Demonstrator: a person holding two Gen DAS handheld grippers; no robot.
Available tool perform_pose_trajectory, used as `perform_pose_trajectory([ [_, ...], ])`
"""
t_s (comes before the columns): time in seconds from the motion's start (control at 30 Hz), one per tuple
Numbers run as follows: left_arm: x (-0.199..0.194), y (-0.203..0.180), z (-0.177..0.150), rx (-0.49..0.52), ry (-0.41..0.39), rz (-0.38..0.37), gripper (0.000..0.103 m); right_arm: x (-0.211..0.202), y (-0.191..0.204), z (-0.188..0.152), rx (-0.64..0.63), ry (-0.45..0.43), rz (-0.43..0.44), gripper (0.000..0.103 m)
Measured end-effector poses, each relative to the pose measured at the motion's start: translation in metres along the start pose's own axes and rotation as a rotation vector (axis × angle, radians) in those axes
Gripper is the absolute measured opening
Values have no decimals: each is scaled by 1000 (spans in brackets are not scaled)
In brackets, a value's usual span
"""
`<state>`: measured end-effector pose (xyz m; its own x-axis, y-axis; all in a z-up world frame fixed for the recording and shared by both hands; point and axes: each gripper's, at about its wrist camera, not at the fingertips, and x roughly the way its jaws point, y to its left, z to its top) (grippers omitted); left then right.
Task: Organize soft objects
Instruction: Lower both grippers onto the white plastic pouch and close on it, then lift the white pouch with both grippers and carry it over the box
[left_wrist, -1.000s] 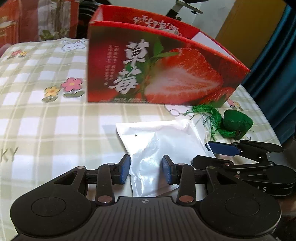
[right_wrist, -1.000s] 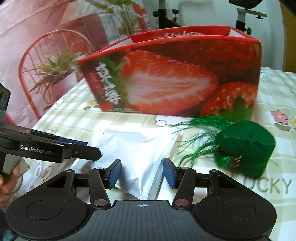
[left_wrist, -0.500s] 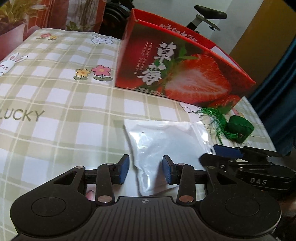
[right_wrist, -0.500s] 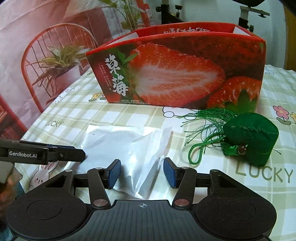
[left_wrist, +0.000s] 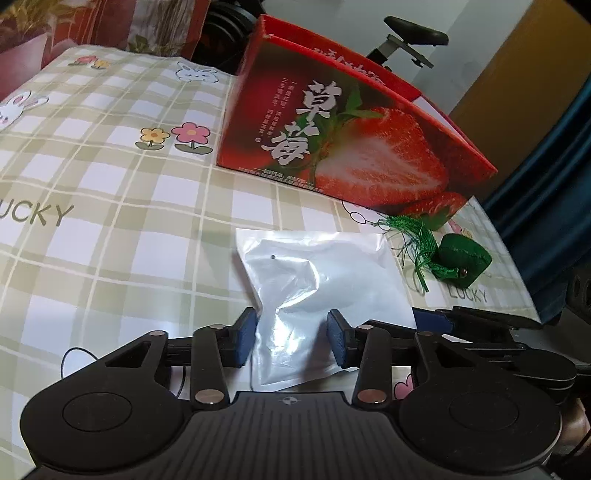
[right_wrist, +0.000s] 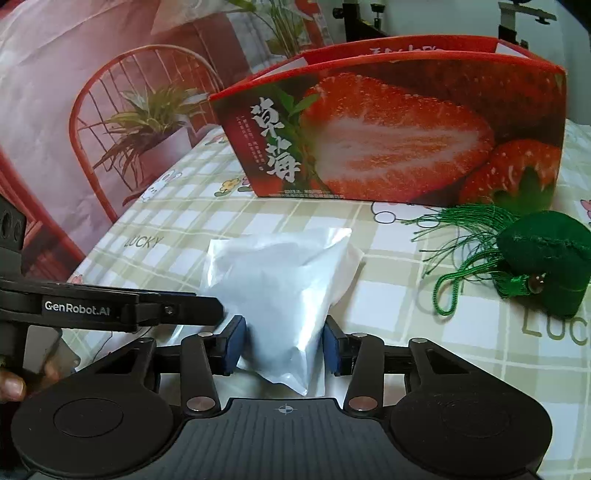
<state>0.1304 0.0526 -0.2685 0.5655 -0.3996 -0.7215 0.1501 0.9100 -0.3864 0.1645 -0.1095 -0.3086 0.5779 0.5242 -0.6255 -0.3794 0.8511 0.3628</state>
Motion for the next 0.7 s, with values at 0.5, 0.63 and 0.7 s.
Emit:
perform_pose_trajectory([
  [0.5, 0, -3, -1, 10, -9, 10, 45, -7, -17, -6, 78, -37, -19, 32],
  [0.63, -1, 1, 0, -10, -6, -2, 45, -5, -13, -7, 70, -33, 4, 30],
  [0.7, -1, 4, 0, -36, -9, -22, 45, -5, -13, -7, 76, -36, 2, 29],
])
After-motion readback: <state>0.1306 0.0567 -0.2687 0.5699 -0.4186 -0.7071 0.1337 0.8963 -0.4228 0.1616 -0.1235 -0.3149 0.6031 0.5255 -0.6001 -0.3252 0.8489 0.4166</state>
